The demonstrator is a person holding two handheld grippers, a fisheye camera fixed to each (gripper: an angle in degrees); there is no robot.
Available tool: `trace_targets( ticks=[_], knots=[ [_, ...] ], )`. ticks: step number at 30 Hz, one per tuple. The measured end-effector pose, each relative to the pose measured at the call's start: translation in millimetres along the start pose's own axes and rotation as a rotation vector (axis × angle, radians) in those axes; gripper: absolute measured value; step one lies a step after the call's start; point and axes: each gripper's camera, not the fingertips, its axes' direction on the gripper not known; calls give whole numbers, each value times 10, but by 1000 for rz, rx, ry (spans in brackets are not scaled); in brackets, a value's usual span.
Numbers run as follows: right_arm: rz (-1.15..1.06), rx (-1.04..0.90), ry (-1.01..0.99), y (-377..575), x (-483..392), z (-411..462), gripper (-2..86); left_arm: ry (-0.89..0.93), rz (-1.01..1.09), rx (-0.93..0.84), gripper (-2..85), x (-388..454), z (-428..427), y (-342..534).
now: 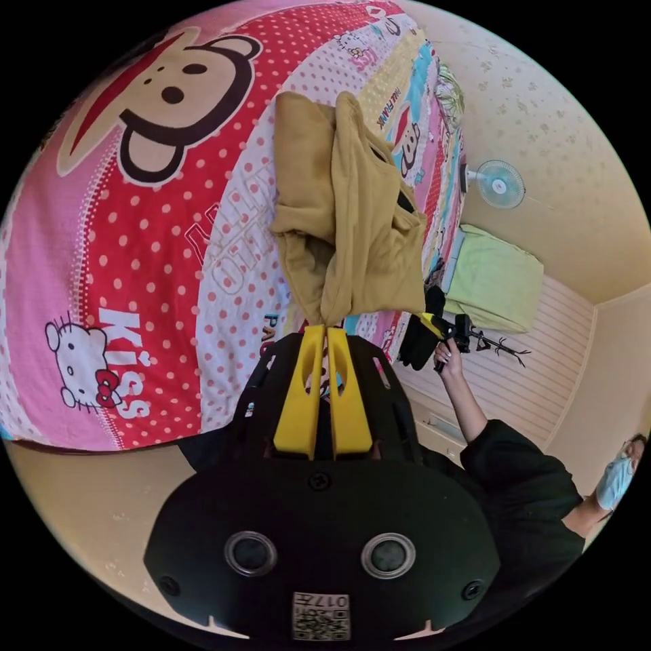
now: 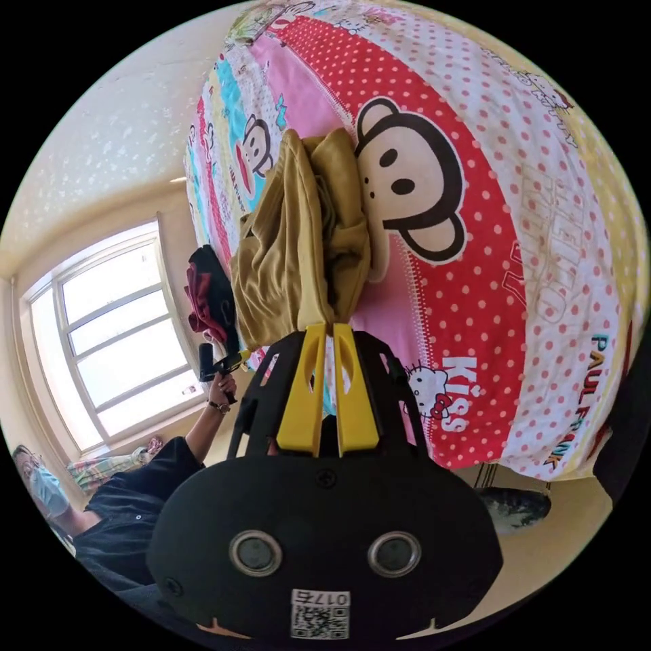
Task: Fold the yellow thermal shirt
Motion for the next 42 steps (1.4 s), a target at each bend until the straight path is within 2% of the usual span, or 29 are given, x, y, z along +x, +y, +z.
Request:
trace_targets(
  ticks=[4, 7, 9, 11, 13, 15, 17, 19, 21, 24, 26, 27, 34, 39, 42],
  knots=[
    [-53, 4, -25, 253, -180, -432, 20, 46, 67, 2, -10, 127, -435, 376],
    [-43, -29, 61, 574, -184, -549, 19, -60, 39, 0, -9, 64, -489, 835],
    [39, -94, 194, 803, 102, -408, 19, -78, -11, -8, -9, -95, -362, 1056],
    [165, -137, 241, 916, 449, -252, 18, 33, -66, 36, -5, -289, -146, 1214],
    [261, -126, 175, 977, 722, -205, 20, 173, -33, 96, 3, -286, -16, 1184],
    [216, -50, -36, 961, 828, -224, 30, 217, 8, 137, 33, -180, 80, 1027],
    [194, -32, -67, 875, 812, -211, 46, 112, 40, 135, 99, 17, 213, 703],
    [156, -38, -2, 744, 723, -192, 81, 0, 64, 87, 147, 162, 355, 413],
    [124, -41, 133, 545, 591, -144, 145, -99, 98, 23, 154, 276, 531, 139],
    [148, -112, 204, 303, 569, 63, 148, -190, 87, -117, 122, 274, 927, -214],
    [189, -223, 202, 197, 646, 278, 97, -199, 23, -264, 65, 139, 1251, -345],
    [195, -281, 216, 162, 666, 366, 74, -189, 9, -281, 60, 110, 1285, -345],
    [82, -246, 192, 275, 516, -58, 41, -35, -29, -201, 40, 4, 855, 137],
    [173, -332, 158, 387, 839, 58, 46, 8, -130, -231, 52, -302, 1171, 529],
    [177, -260, 110, 331, 821, -113, 63, 74, -171, -108, 69, -318, 1075, 593]
  ],
)
